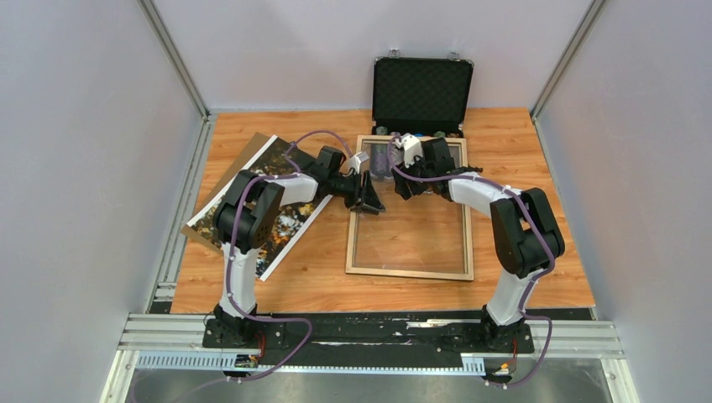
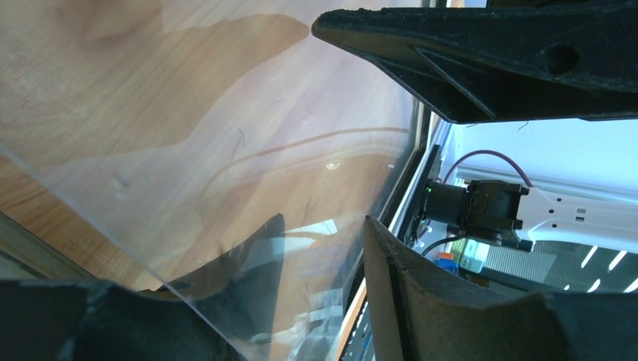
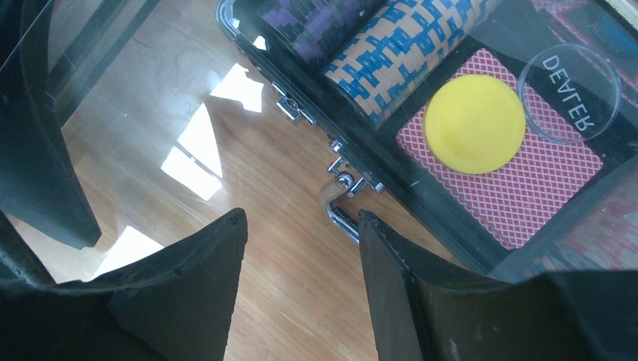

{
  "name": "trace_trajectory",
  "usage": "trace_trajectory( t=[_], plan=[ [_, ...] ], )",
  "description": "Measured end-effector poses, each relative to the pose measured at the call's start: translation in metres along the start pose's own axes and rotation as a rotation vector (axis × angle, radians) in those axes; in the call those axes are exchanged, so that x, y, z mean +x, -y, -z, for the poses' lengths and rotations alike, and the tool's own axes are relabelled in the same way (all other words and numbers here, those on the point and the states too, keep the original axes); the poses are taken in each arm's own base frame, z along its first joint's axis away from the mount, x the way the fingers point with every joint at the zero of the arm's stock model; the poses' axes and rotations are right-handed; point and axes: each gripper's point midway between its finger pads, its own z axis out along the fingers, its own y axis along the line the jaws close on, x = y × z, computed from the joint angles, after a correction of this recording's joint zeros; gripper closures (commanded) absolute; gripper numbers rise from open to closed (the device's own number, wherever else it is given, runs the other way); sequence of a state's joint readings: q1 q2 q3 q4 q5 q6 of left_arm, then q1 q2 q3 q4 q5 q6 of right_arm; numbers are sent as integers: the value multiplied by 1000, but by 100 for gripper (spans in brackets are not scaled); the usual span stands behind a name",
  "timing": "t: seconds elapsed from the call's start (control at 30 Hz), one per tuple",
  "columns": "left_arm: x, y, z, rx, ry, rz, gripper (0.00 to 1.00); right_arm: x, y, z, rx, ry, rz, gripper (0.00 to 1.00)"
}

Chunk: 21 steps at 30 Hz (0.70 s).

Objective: Put the photo into the frame

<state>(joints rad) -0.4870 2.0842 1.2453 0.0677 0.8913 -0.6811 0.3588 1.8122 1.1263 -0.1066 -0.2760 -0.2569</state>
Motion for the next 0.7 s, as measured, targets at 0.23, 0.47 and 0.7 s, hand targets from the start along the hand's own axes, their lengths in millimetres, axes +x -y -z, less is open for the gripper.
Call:
trace_trajectory(
  t=[0.23,0.47,0.7],
  plan=[
    [-1,5,2,-5,1,-18,30,0,1,0,3,2,1,42],
    [-3,14,4,-7,3,-43,9,-3,1,-1,6,11,3,42],
    [-4,19,6,-8,2,-54,0,-2,3,0,9,11,2,42]
  ],
)
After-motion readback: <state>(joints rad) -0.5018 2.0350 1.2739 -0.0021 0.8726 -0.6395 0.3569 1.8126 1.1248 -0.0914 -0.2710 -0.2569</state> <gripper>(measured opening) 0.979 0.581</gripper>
